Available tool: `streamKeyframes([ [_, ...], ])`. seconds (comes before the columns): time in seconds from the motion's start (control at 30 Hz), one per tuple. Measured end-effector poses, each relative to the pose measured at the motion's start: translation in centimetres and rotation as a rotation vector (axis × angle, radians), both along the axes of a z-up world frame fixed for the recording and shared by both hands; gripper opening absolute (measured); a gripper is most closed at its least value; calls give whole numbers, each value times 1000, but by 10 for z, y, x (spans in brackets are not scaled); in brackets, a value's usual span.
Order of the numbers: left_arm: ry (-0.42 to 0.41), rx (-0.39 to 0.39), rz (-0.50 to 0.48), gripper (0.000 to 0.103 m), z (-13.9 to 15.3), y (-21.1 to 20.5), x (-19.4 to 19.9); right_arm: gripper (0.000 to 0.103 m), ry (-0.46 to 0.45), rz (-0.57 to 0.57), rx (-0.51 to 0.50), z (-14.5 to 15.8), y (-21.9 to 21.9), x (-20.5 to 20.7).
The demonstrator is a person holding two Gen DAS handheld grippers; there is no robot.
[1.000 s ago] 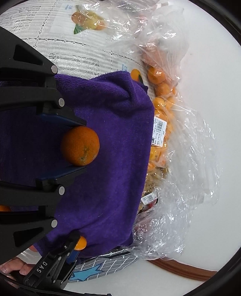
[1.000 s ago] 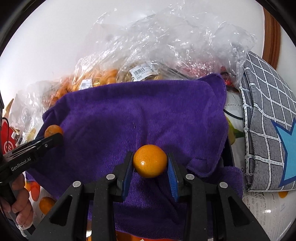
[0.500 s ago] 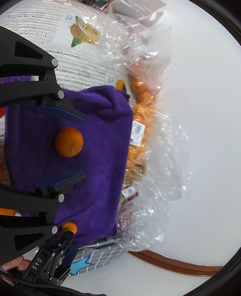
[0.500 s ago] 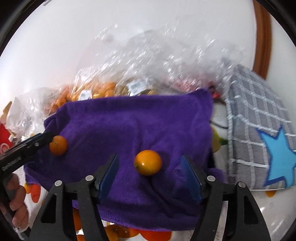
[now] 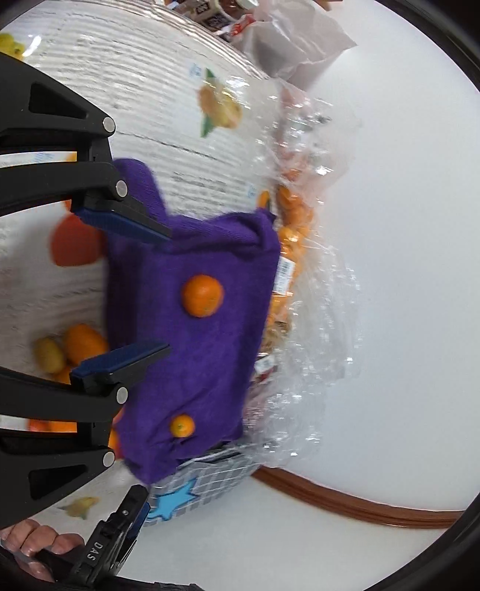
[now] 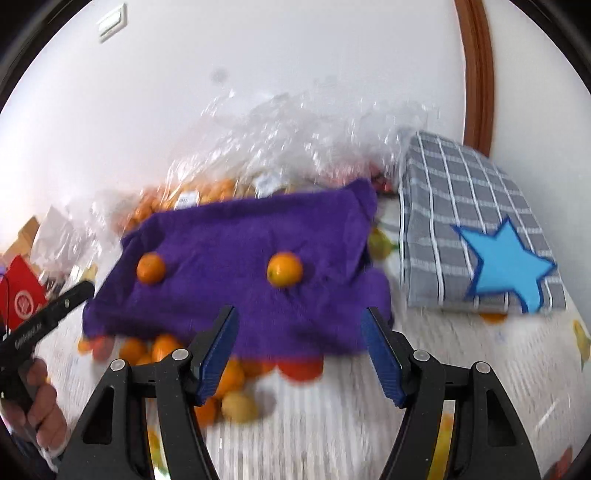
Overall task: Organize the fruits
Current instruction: 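Lower both oranges onto the purple towel and open both tools, then grasp a small yellow fruit with the right tool while the left tool grasps another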
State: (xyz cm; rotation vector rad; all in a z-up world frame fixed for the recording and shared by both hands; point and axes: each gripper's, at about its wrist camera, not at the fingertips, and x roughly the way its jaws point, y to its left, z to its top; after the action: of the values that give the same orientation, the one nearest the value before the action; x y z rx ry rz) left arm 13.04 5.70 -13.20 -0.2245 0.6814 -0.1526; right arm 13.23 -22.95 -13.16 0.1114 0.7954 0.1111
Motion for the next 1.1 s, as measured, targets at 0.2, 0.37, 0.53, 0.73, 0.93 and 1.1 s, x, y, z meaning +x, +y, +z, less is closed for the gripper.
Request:
streamKeyframes([
  [0.2,37,15,-3,52,-14,8,-19,34,63,84,22,-27,14,-29],
  [0.37,54,21,-1,52,-21,12,-27,32,85,126,11,-36,27,-34],
  [0.53,67,-2,2,54,-23,16,-26,32,136,155,45,-48,30,-24],
  [0.73,73,12,-10,54,-27,10,-27,27,124,155,10,-55,34,-19],
  [0.93,92,-3,-87,54,-30,-3,-26,27,75,99,-68,-53,14,-33],
  [1.1,104,-46,-169,54,-31,-15,-27,27,67,94,-13,-51,6,-36],
])
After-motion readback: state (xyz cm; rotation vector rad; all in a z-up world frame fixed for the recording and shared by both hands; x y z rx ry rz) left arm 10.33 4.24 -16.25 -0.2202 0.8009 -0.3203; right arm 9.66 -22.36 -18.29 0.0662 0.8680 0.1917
